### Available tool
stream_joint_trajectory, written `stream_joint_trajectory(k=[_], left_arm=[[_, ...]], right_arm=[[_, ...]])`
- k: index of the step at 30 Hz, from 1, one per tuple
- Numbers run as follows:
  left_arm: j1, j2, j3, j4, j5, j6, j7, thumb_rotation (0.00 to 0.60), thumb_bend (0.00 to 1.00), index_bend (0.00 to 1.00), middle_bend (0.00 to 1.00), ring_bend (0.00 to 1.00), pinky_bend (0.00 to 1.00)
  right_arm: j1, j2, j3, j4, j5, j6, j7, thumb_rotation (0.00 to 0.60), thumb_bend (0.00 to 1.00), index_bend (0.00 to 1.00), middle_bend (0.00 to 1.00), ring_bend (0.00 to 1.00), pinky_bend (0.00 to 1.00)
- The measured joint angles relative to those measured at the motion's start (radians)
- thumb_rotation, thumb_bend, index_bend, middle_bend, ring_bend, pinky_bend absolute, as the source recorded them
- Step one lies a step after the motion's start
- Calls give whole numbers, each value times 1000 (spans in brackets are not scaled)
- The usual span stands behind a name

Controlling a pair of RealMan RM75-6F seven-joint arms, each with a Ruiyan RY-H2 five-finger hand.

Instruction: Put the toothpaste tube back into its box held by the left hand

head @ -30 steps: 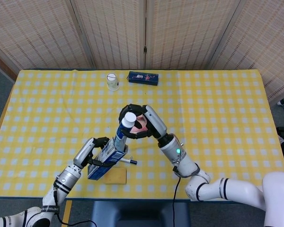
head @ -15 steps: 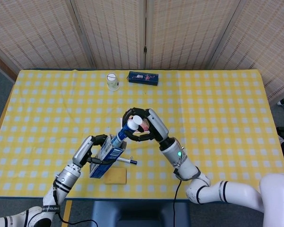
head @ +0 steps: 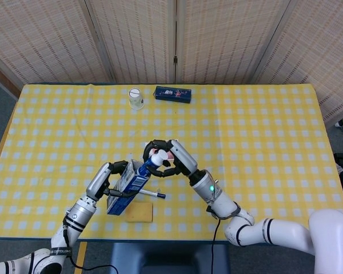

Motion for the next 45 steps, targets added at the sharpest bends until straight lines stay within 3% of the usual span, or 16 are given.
stream_joint_trajectory(k=[6, 9, 12, 15, 17, 19, 23, 25, 36, 45], left_arm=[[-4, 8, 2, 4, 7, -9, -25, 600, 163, 630, 634, 567, 684], [-6, 9, 2, 9, 11, -8, -30, 600, 162, 630, 634, 567, 685], [-5, 9, 1, 12, 12, -3, -39, 600, 162, 630, 634, 567, 685], [-6, 10, 2, 17, 18, -2, -54, 600, 162, 630, 634, 567, 685], [-10, 11, -2, 24, 21, -6, -72, 600, 162, 630, 635, 567, 685], [-12, 12, -1, 29, 28, -6, -79, 600, 162, 630, 634, 566, 685], [-14, 12, 3, 33, 51, 1, -115, 600, 162, 631, 635, 567, 685], [-14, 14, 5, 37, 68, 6, -140, 600, 162, 631, 635, 566, 685], [-5, 29, 12, 68, 84, 48, -190, 600, 162, 633, 642, 567, 685], [1, 48, 18, 81, 79, 59, -165, 600, 162, 637, 646, 567, 685]], right_arm=[[7, 34, -15, -21, -8, -40, 14, 600, 395, 810, 639, 848, 873], [10, 58, -20, -34, -13, -56, 31, 600, 395, 746, 580, 791, 817], [11, 79, -27, -40, -28, -59, 32, 600, 395, 567, 468, 701, 701], [10, 84, -28, -39, -28, -58, 10, 600, 396, 295, 331, 574, 545], [11, 89, -29, -44, -26, -64, 4, 600, 395, 71, 213, 435, 405], [13, 100, -31, -51, -23, -77, 25, 600, 395, 2, 129, 336, 302], [17, 121, -34, -68, -25, -94, 83, 600, 350, 0, 12, 210, 136], [19, 129, -34, -77, -29, -95, 115, 600, 322, 0, 0, 186, 98], [1, 211, -43, -109, -101, -23, 205, 600, 308, 0, 0, 139, 60], [-34, 280, -94, -52, -156, 14, 70, 600, 307, 0, 3, 121, 36]])
